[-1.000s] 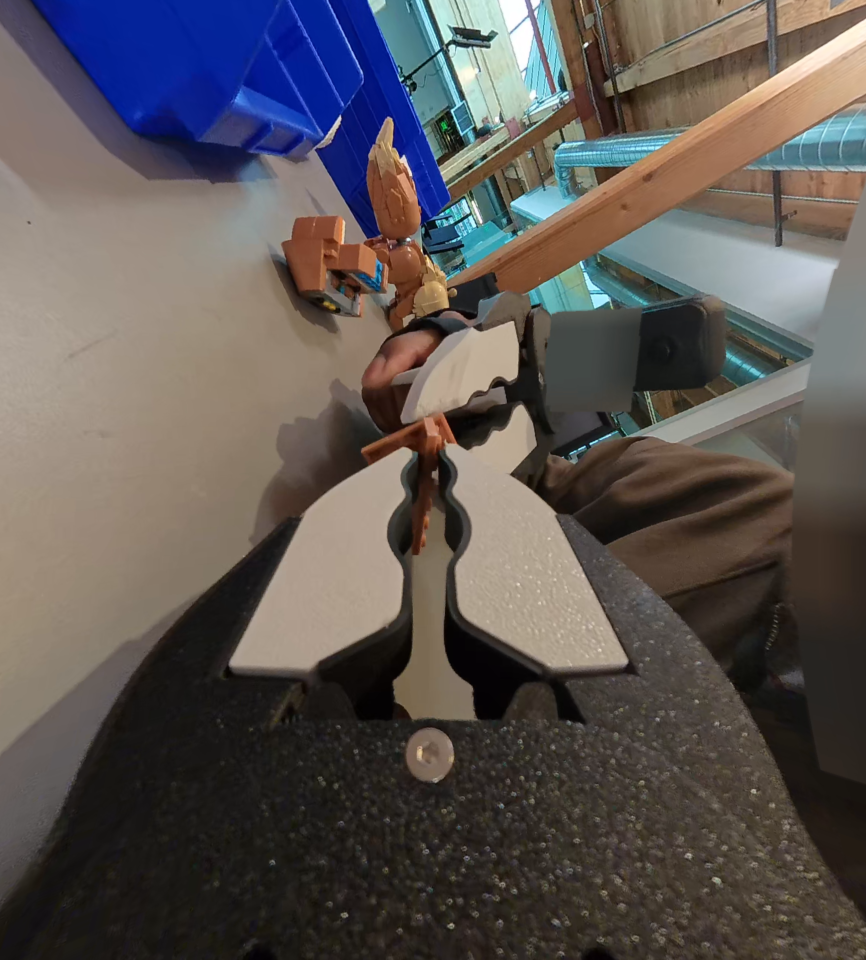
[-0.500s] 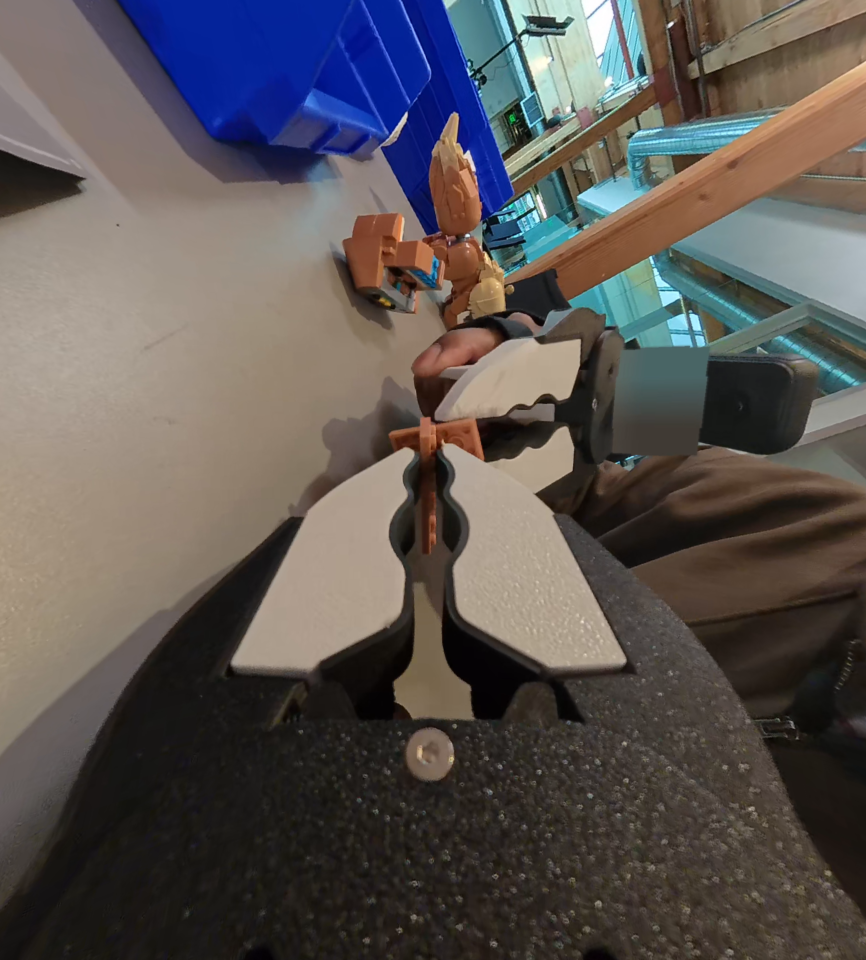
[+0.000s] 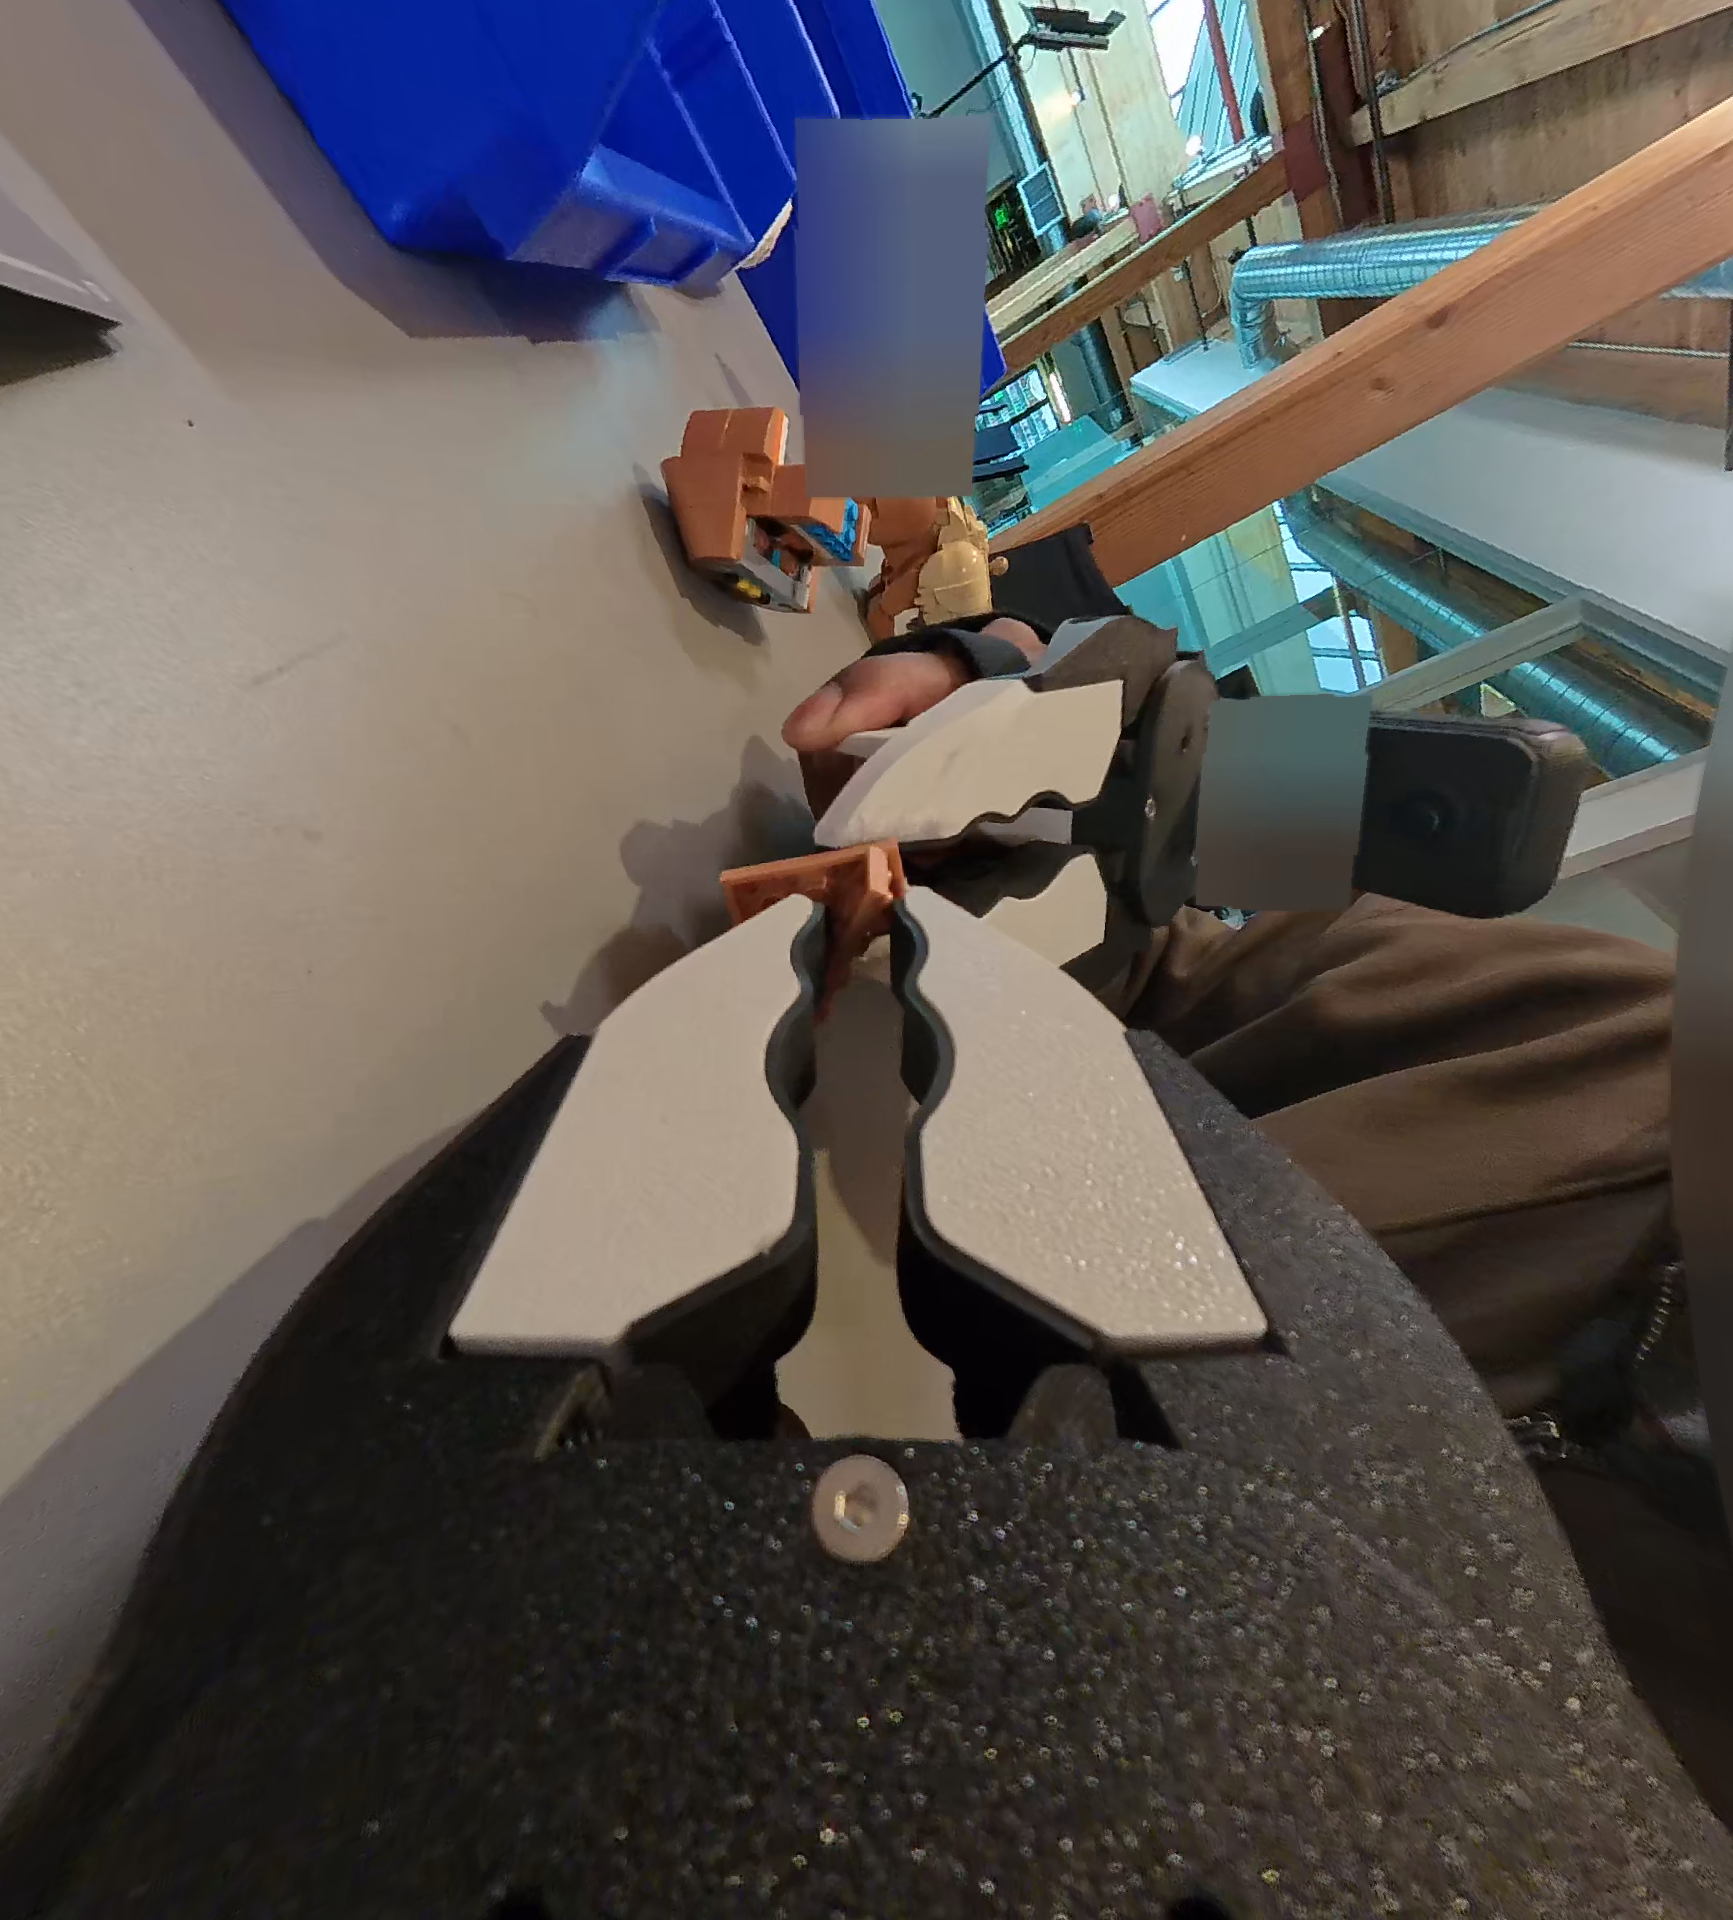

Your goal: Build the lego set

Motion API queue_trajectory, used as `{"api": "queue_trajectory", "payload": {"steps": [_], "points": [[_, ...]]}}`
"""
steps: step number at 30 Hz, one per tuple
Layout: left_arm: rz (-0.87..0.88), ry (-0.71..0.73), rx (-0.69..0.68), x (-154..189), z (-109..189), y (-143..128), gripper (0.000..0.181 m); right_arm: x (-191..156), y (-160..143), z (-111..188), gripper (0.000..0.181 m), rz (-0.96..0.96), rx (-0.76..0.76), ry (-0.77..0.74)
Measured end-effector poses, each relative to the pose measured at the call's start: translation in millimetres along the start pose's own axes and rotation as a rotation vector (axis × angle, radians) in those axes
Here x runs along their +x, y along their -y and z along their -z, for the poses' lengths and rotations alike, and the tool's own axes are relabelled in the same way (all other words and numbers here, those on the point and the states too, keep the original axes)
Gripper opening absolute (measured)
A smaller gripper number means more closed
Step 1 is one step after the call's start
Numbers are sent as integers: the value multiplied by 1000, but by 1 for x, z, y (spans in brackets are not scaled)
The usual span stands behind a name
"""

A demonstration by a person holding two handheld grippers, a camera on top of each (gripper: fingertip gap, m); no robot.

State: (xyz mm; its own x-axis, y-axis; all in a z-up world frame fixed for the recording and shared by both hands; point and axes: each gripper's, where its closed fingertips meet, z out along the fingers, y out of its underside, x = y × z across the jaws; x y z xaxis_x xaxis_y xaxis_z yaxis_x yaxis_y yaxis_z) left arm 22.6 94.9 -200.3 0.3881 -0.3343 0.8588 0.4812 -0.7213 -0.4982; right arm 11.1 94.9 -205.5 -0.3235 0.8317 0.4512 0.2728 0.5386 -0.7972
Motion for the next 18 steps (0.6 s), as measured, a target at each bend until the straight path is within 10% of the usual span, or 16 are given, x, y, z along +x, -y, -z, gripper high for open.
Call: {"api": "queue_trajectory", "payload": {"steps": [18], "points": [[-138, 140, -67, -18, 14, 1, 27, -14, -20, -9, 15, 113, -141, 12]]}}
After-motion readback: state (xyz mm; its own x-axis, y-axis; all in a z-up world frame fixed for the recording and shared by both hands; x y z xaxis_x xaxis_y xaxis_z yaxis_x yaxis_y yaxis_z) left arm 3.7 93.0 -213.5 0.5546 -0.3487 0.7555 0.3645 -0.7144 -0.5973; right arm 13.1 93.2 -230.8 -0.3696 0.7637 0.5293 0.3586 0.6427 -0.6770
